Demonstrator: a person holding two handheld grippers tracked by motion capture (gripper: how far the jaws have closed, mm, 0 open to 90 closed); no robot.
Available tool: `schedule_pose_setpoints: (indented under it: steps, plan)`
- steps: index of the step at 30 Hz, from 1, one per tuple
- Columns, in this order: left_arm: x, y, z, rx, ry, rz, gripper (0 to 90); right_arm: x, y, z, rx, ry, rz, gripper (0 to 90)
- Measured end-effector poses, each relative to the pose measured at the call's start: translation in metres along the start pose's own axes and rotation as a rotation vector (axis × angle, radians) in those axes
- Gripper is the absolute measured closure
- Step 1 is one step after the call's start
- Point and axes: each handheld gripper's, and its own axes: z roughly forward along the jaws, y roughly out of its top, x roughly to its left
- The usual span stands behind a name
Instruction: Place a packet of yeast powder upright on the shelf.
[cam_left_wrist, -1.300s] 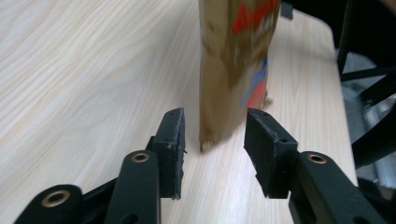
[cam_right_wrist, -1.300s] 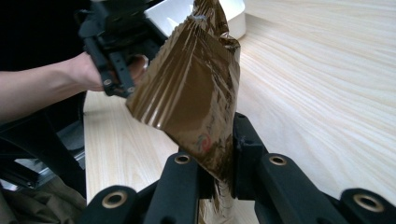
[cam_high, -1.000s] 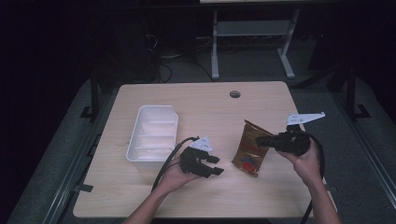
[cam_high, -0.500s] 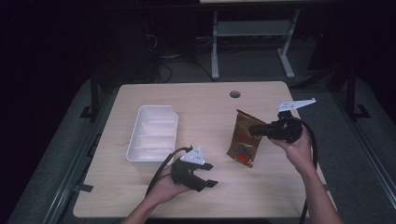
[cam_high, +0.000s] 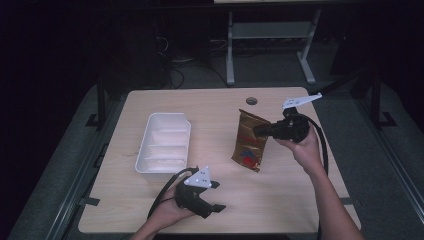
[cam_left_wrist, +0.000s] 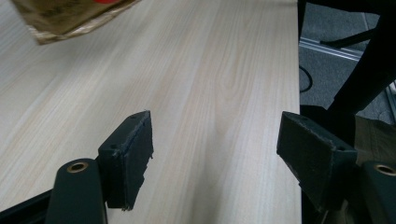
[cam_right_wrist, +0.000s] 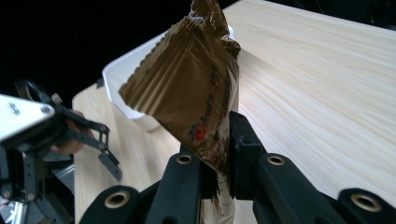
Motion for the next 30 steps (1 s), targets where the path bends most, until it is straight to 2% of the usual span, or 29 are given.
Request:
schedule_pose_setpoints:
  steps: [1,2,10,12,22,30]
  plan:
    - [0.000,0.000,0.000,0.000,0.000,0.000,25.8,0.000,0.000,0.000,0.000,0.000,0.000,83.3]
    - [-0.002,-0.003,-0.002,0.002,0.000,0.000,25.4,0.002,0.006,0.004,-0.003,0.021,-0.001,83.3]
    - [-0.007,-0.013,-0.008,0.009,0.014,0.003,24.6,0.007,0.021,0.014,0.002,0.025,-0.019,83.3]
    - [-0.008,-0.015,-0.010,0.012,0.016,0.004,24.4,0.007,0.024,0.018,-0.003,0.038,-0.016,83.4]
    - [-0.013,-0.016,-0.008,0.021,0.024,0.024,23.9,0.011,0.038,0.035,0.006,0.066,-0.031,83.4]
    - [-0.012,-0.017,-0.010,0.013,0.040,0.021,23.7,0.015,0.052,0.049,0.006,0.088,-0.046,83.4]
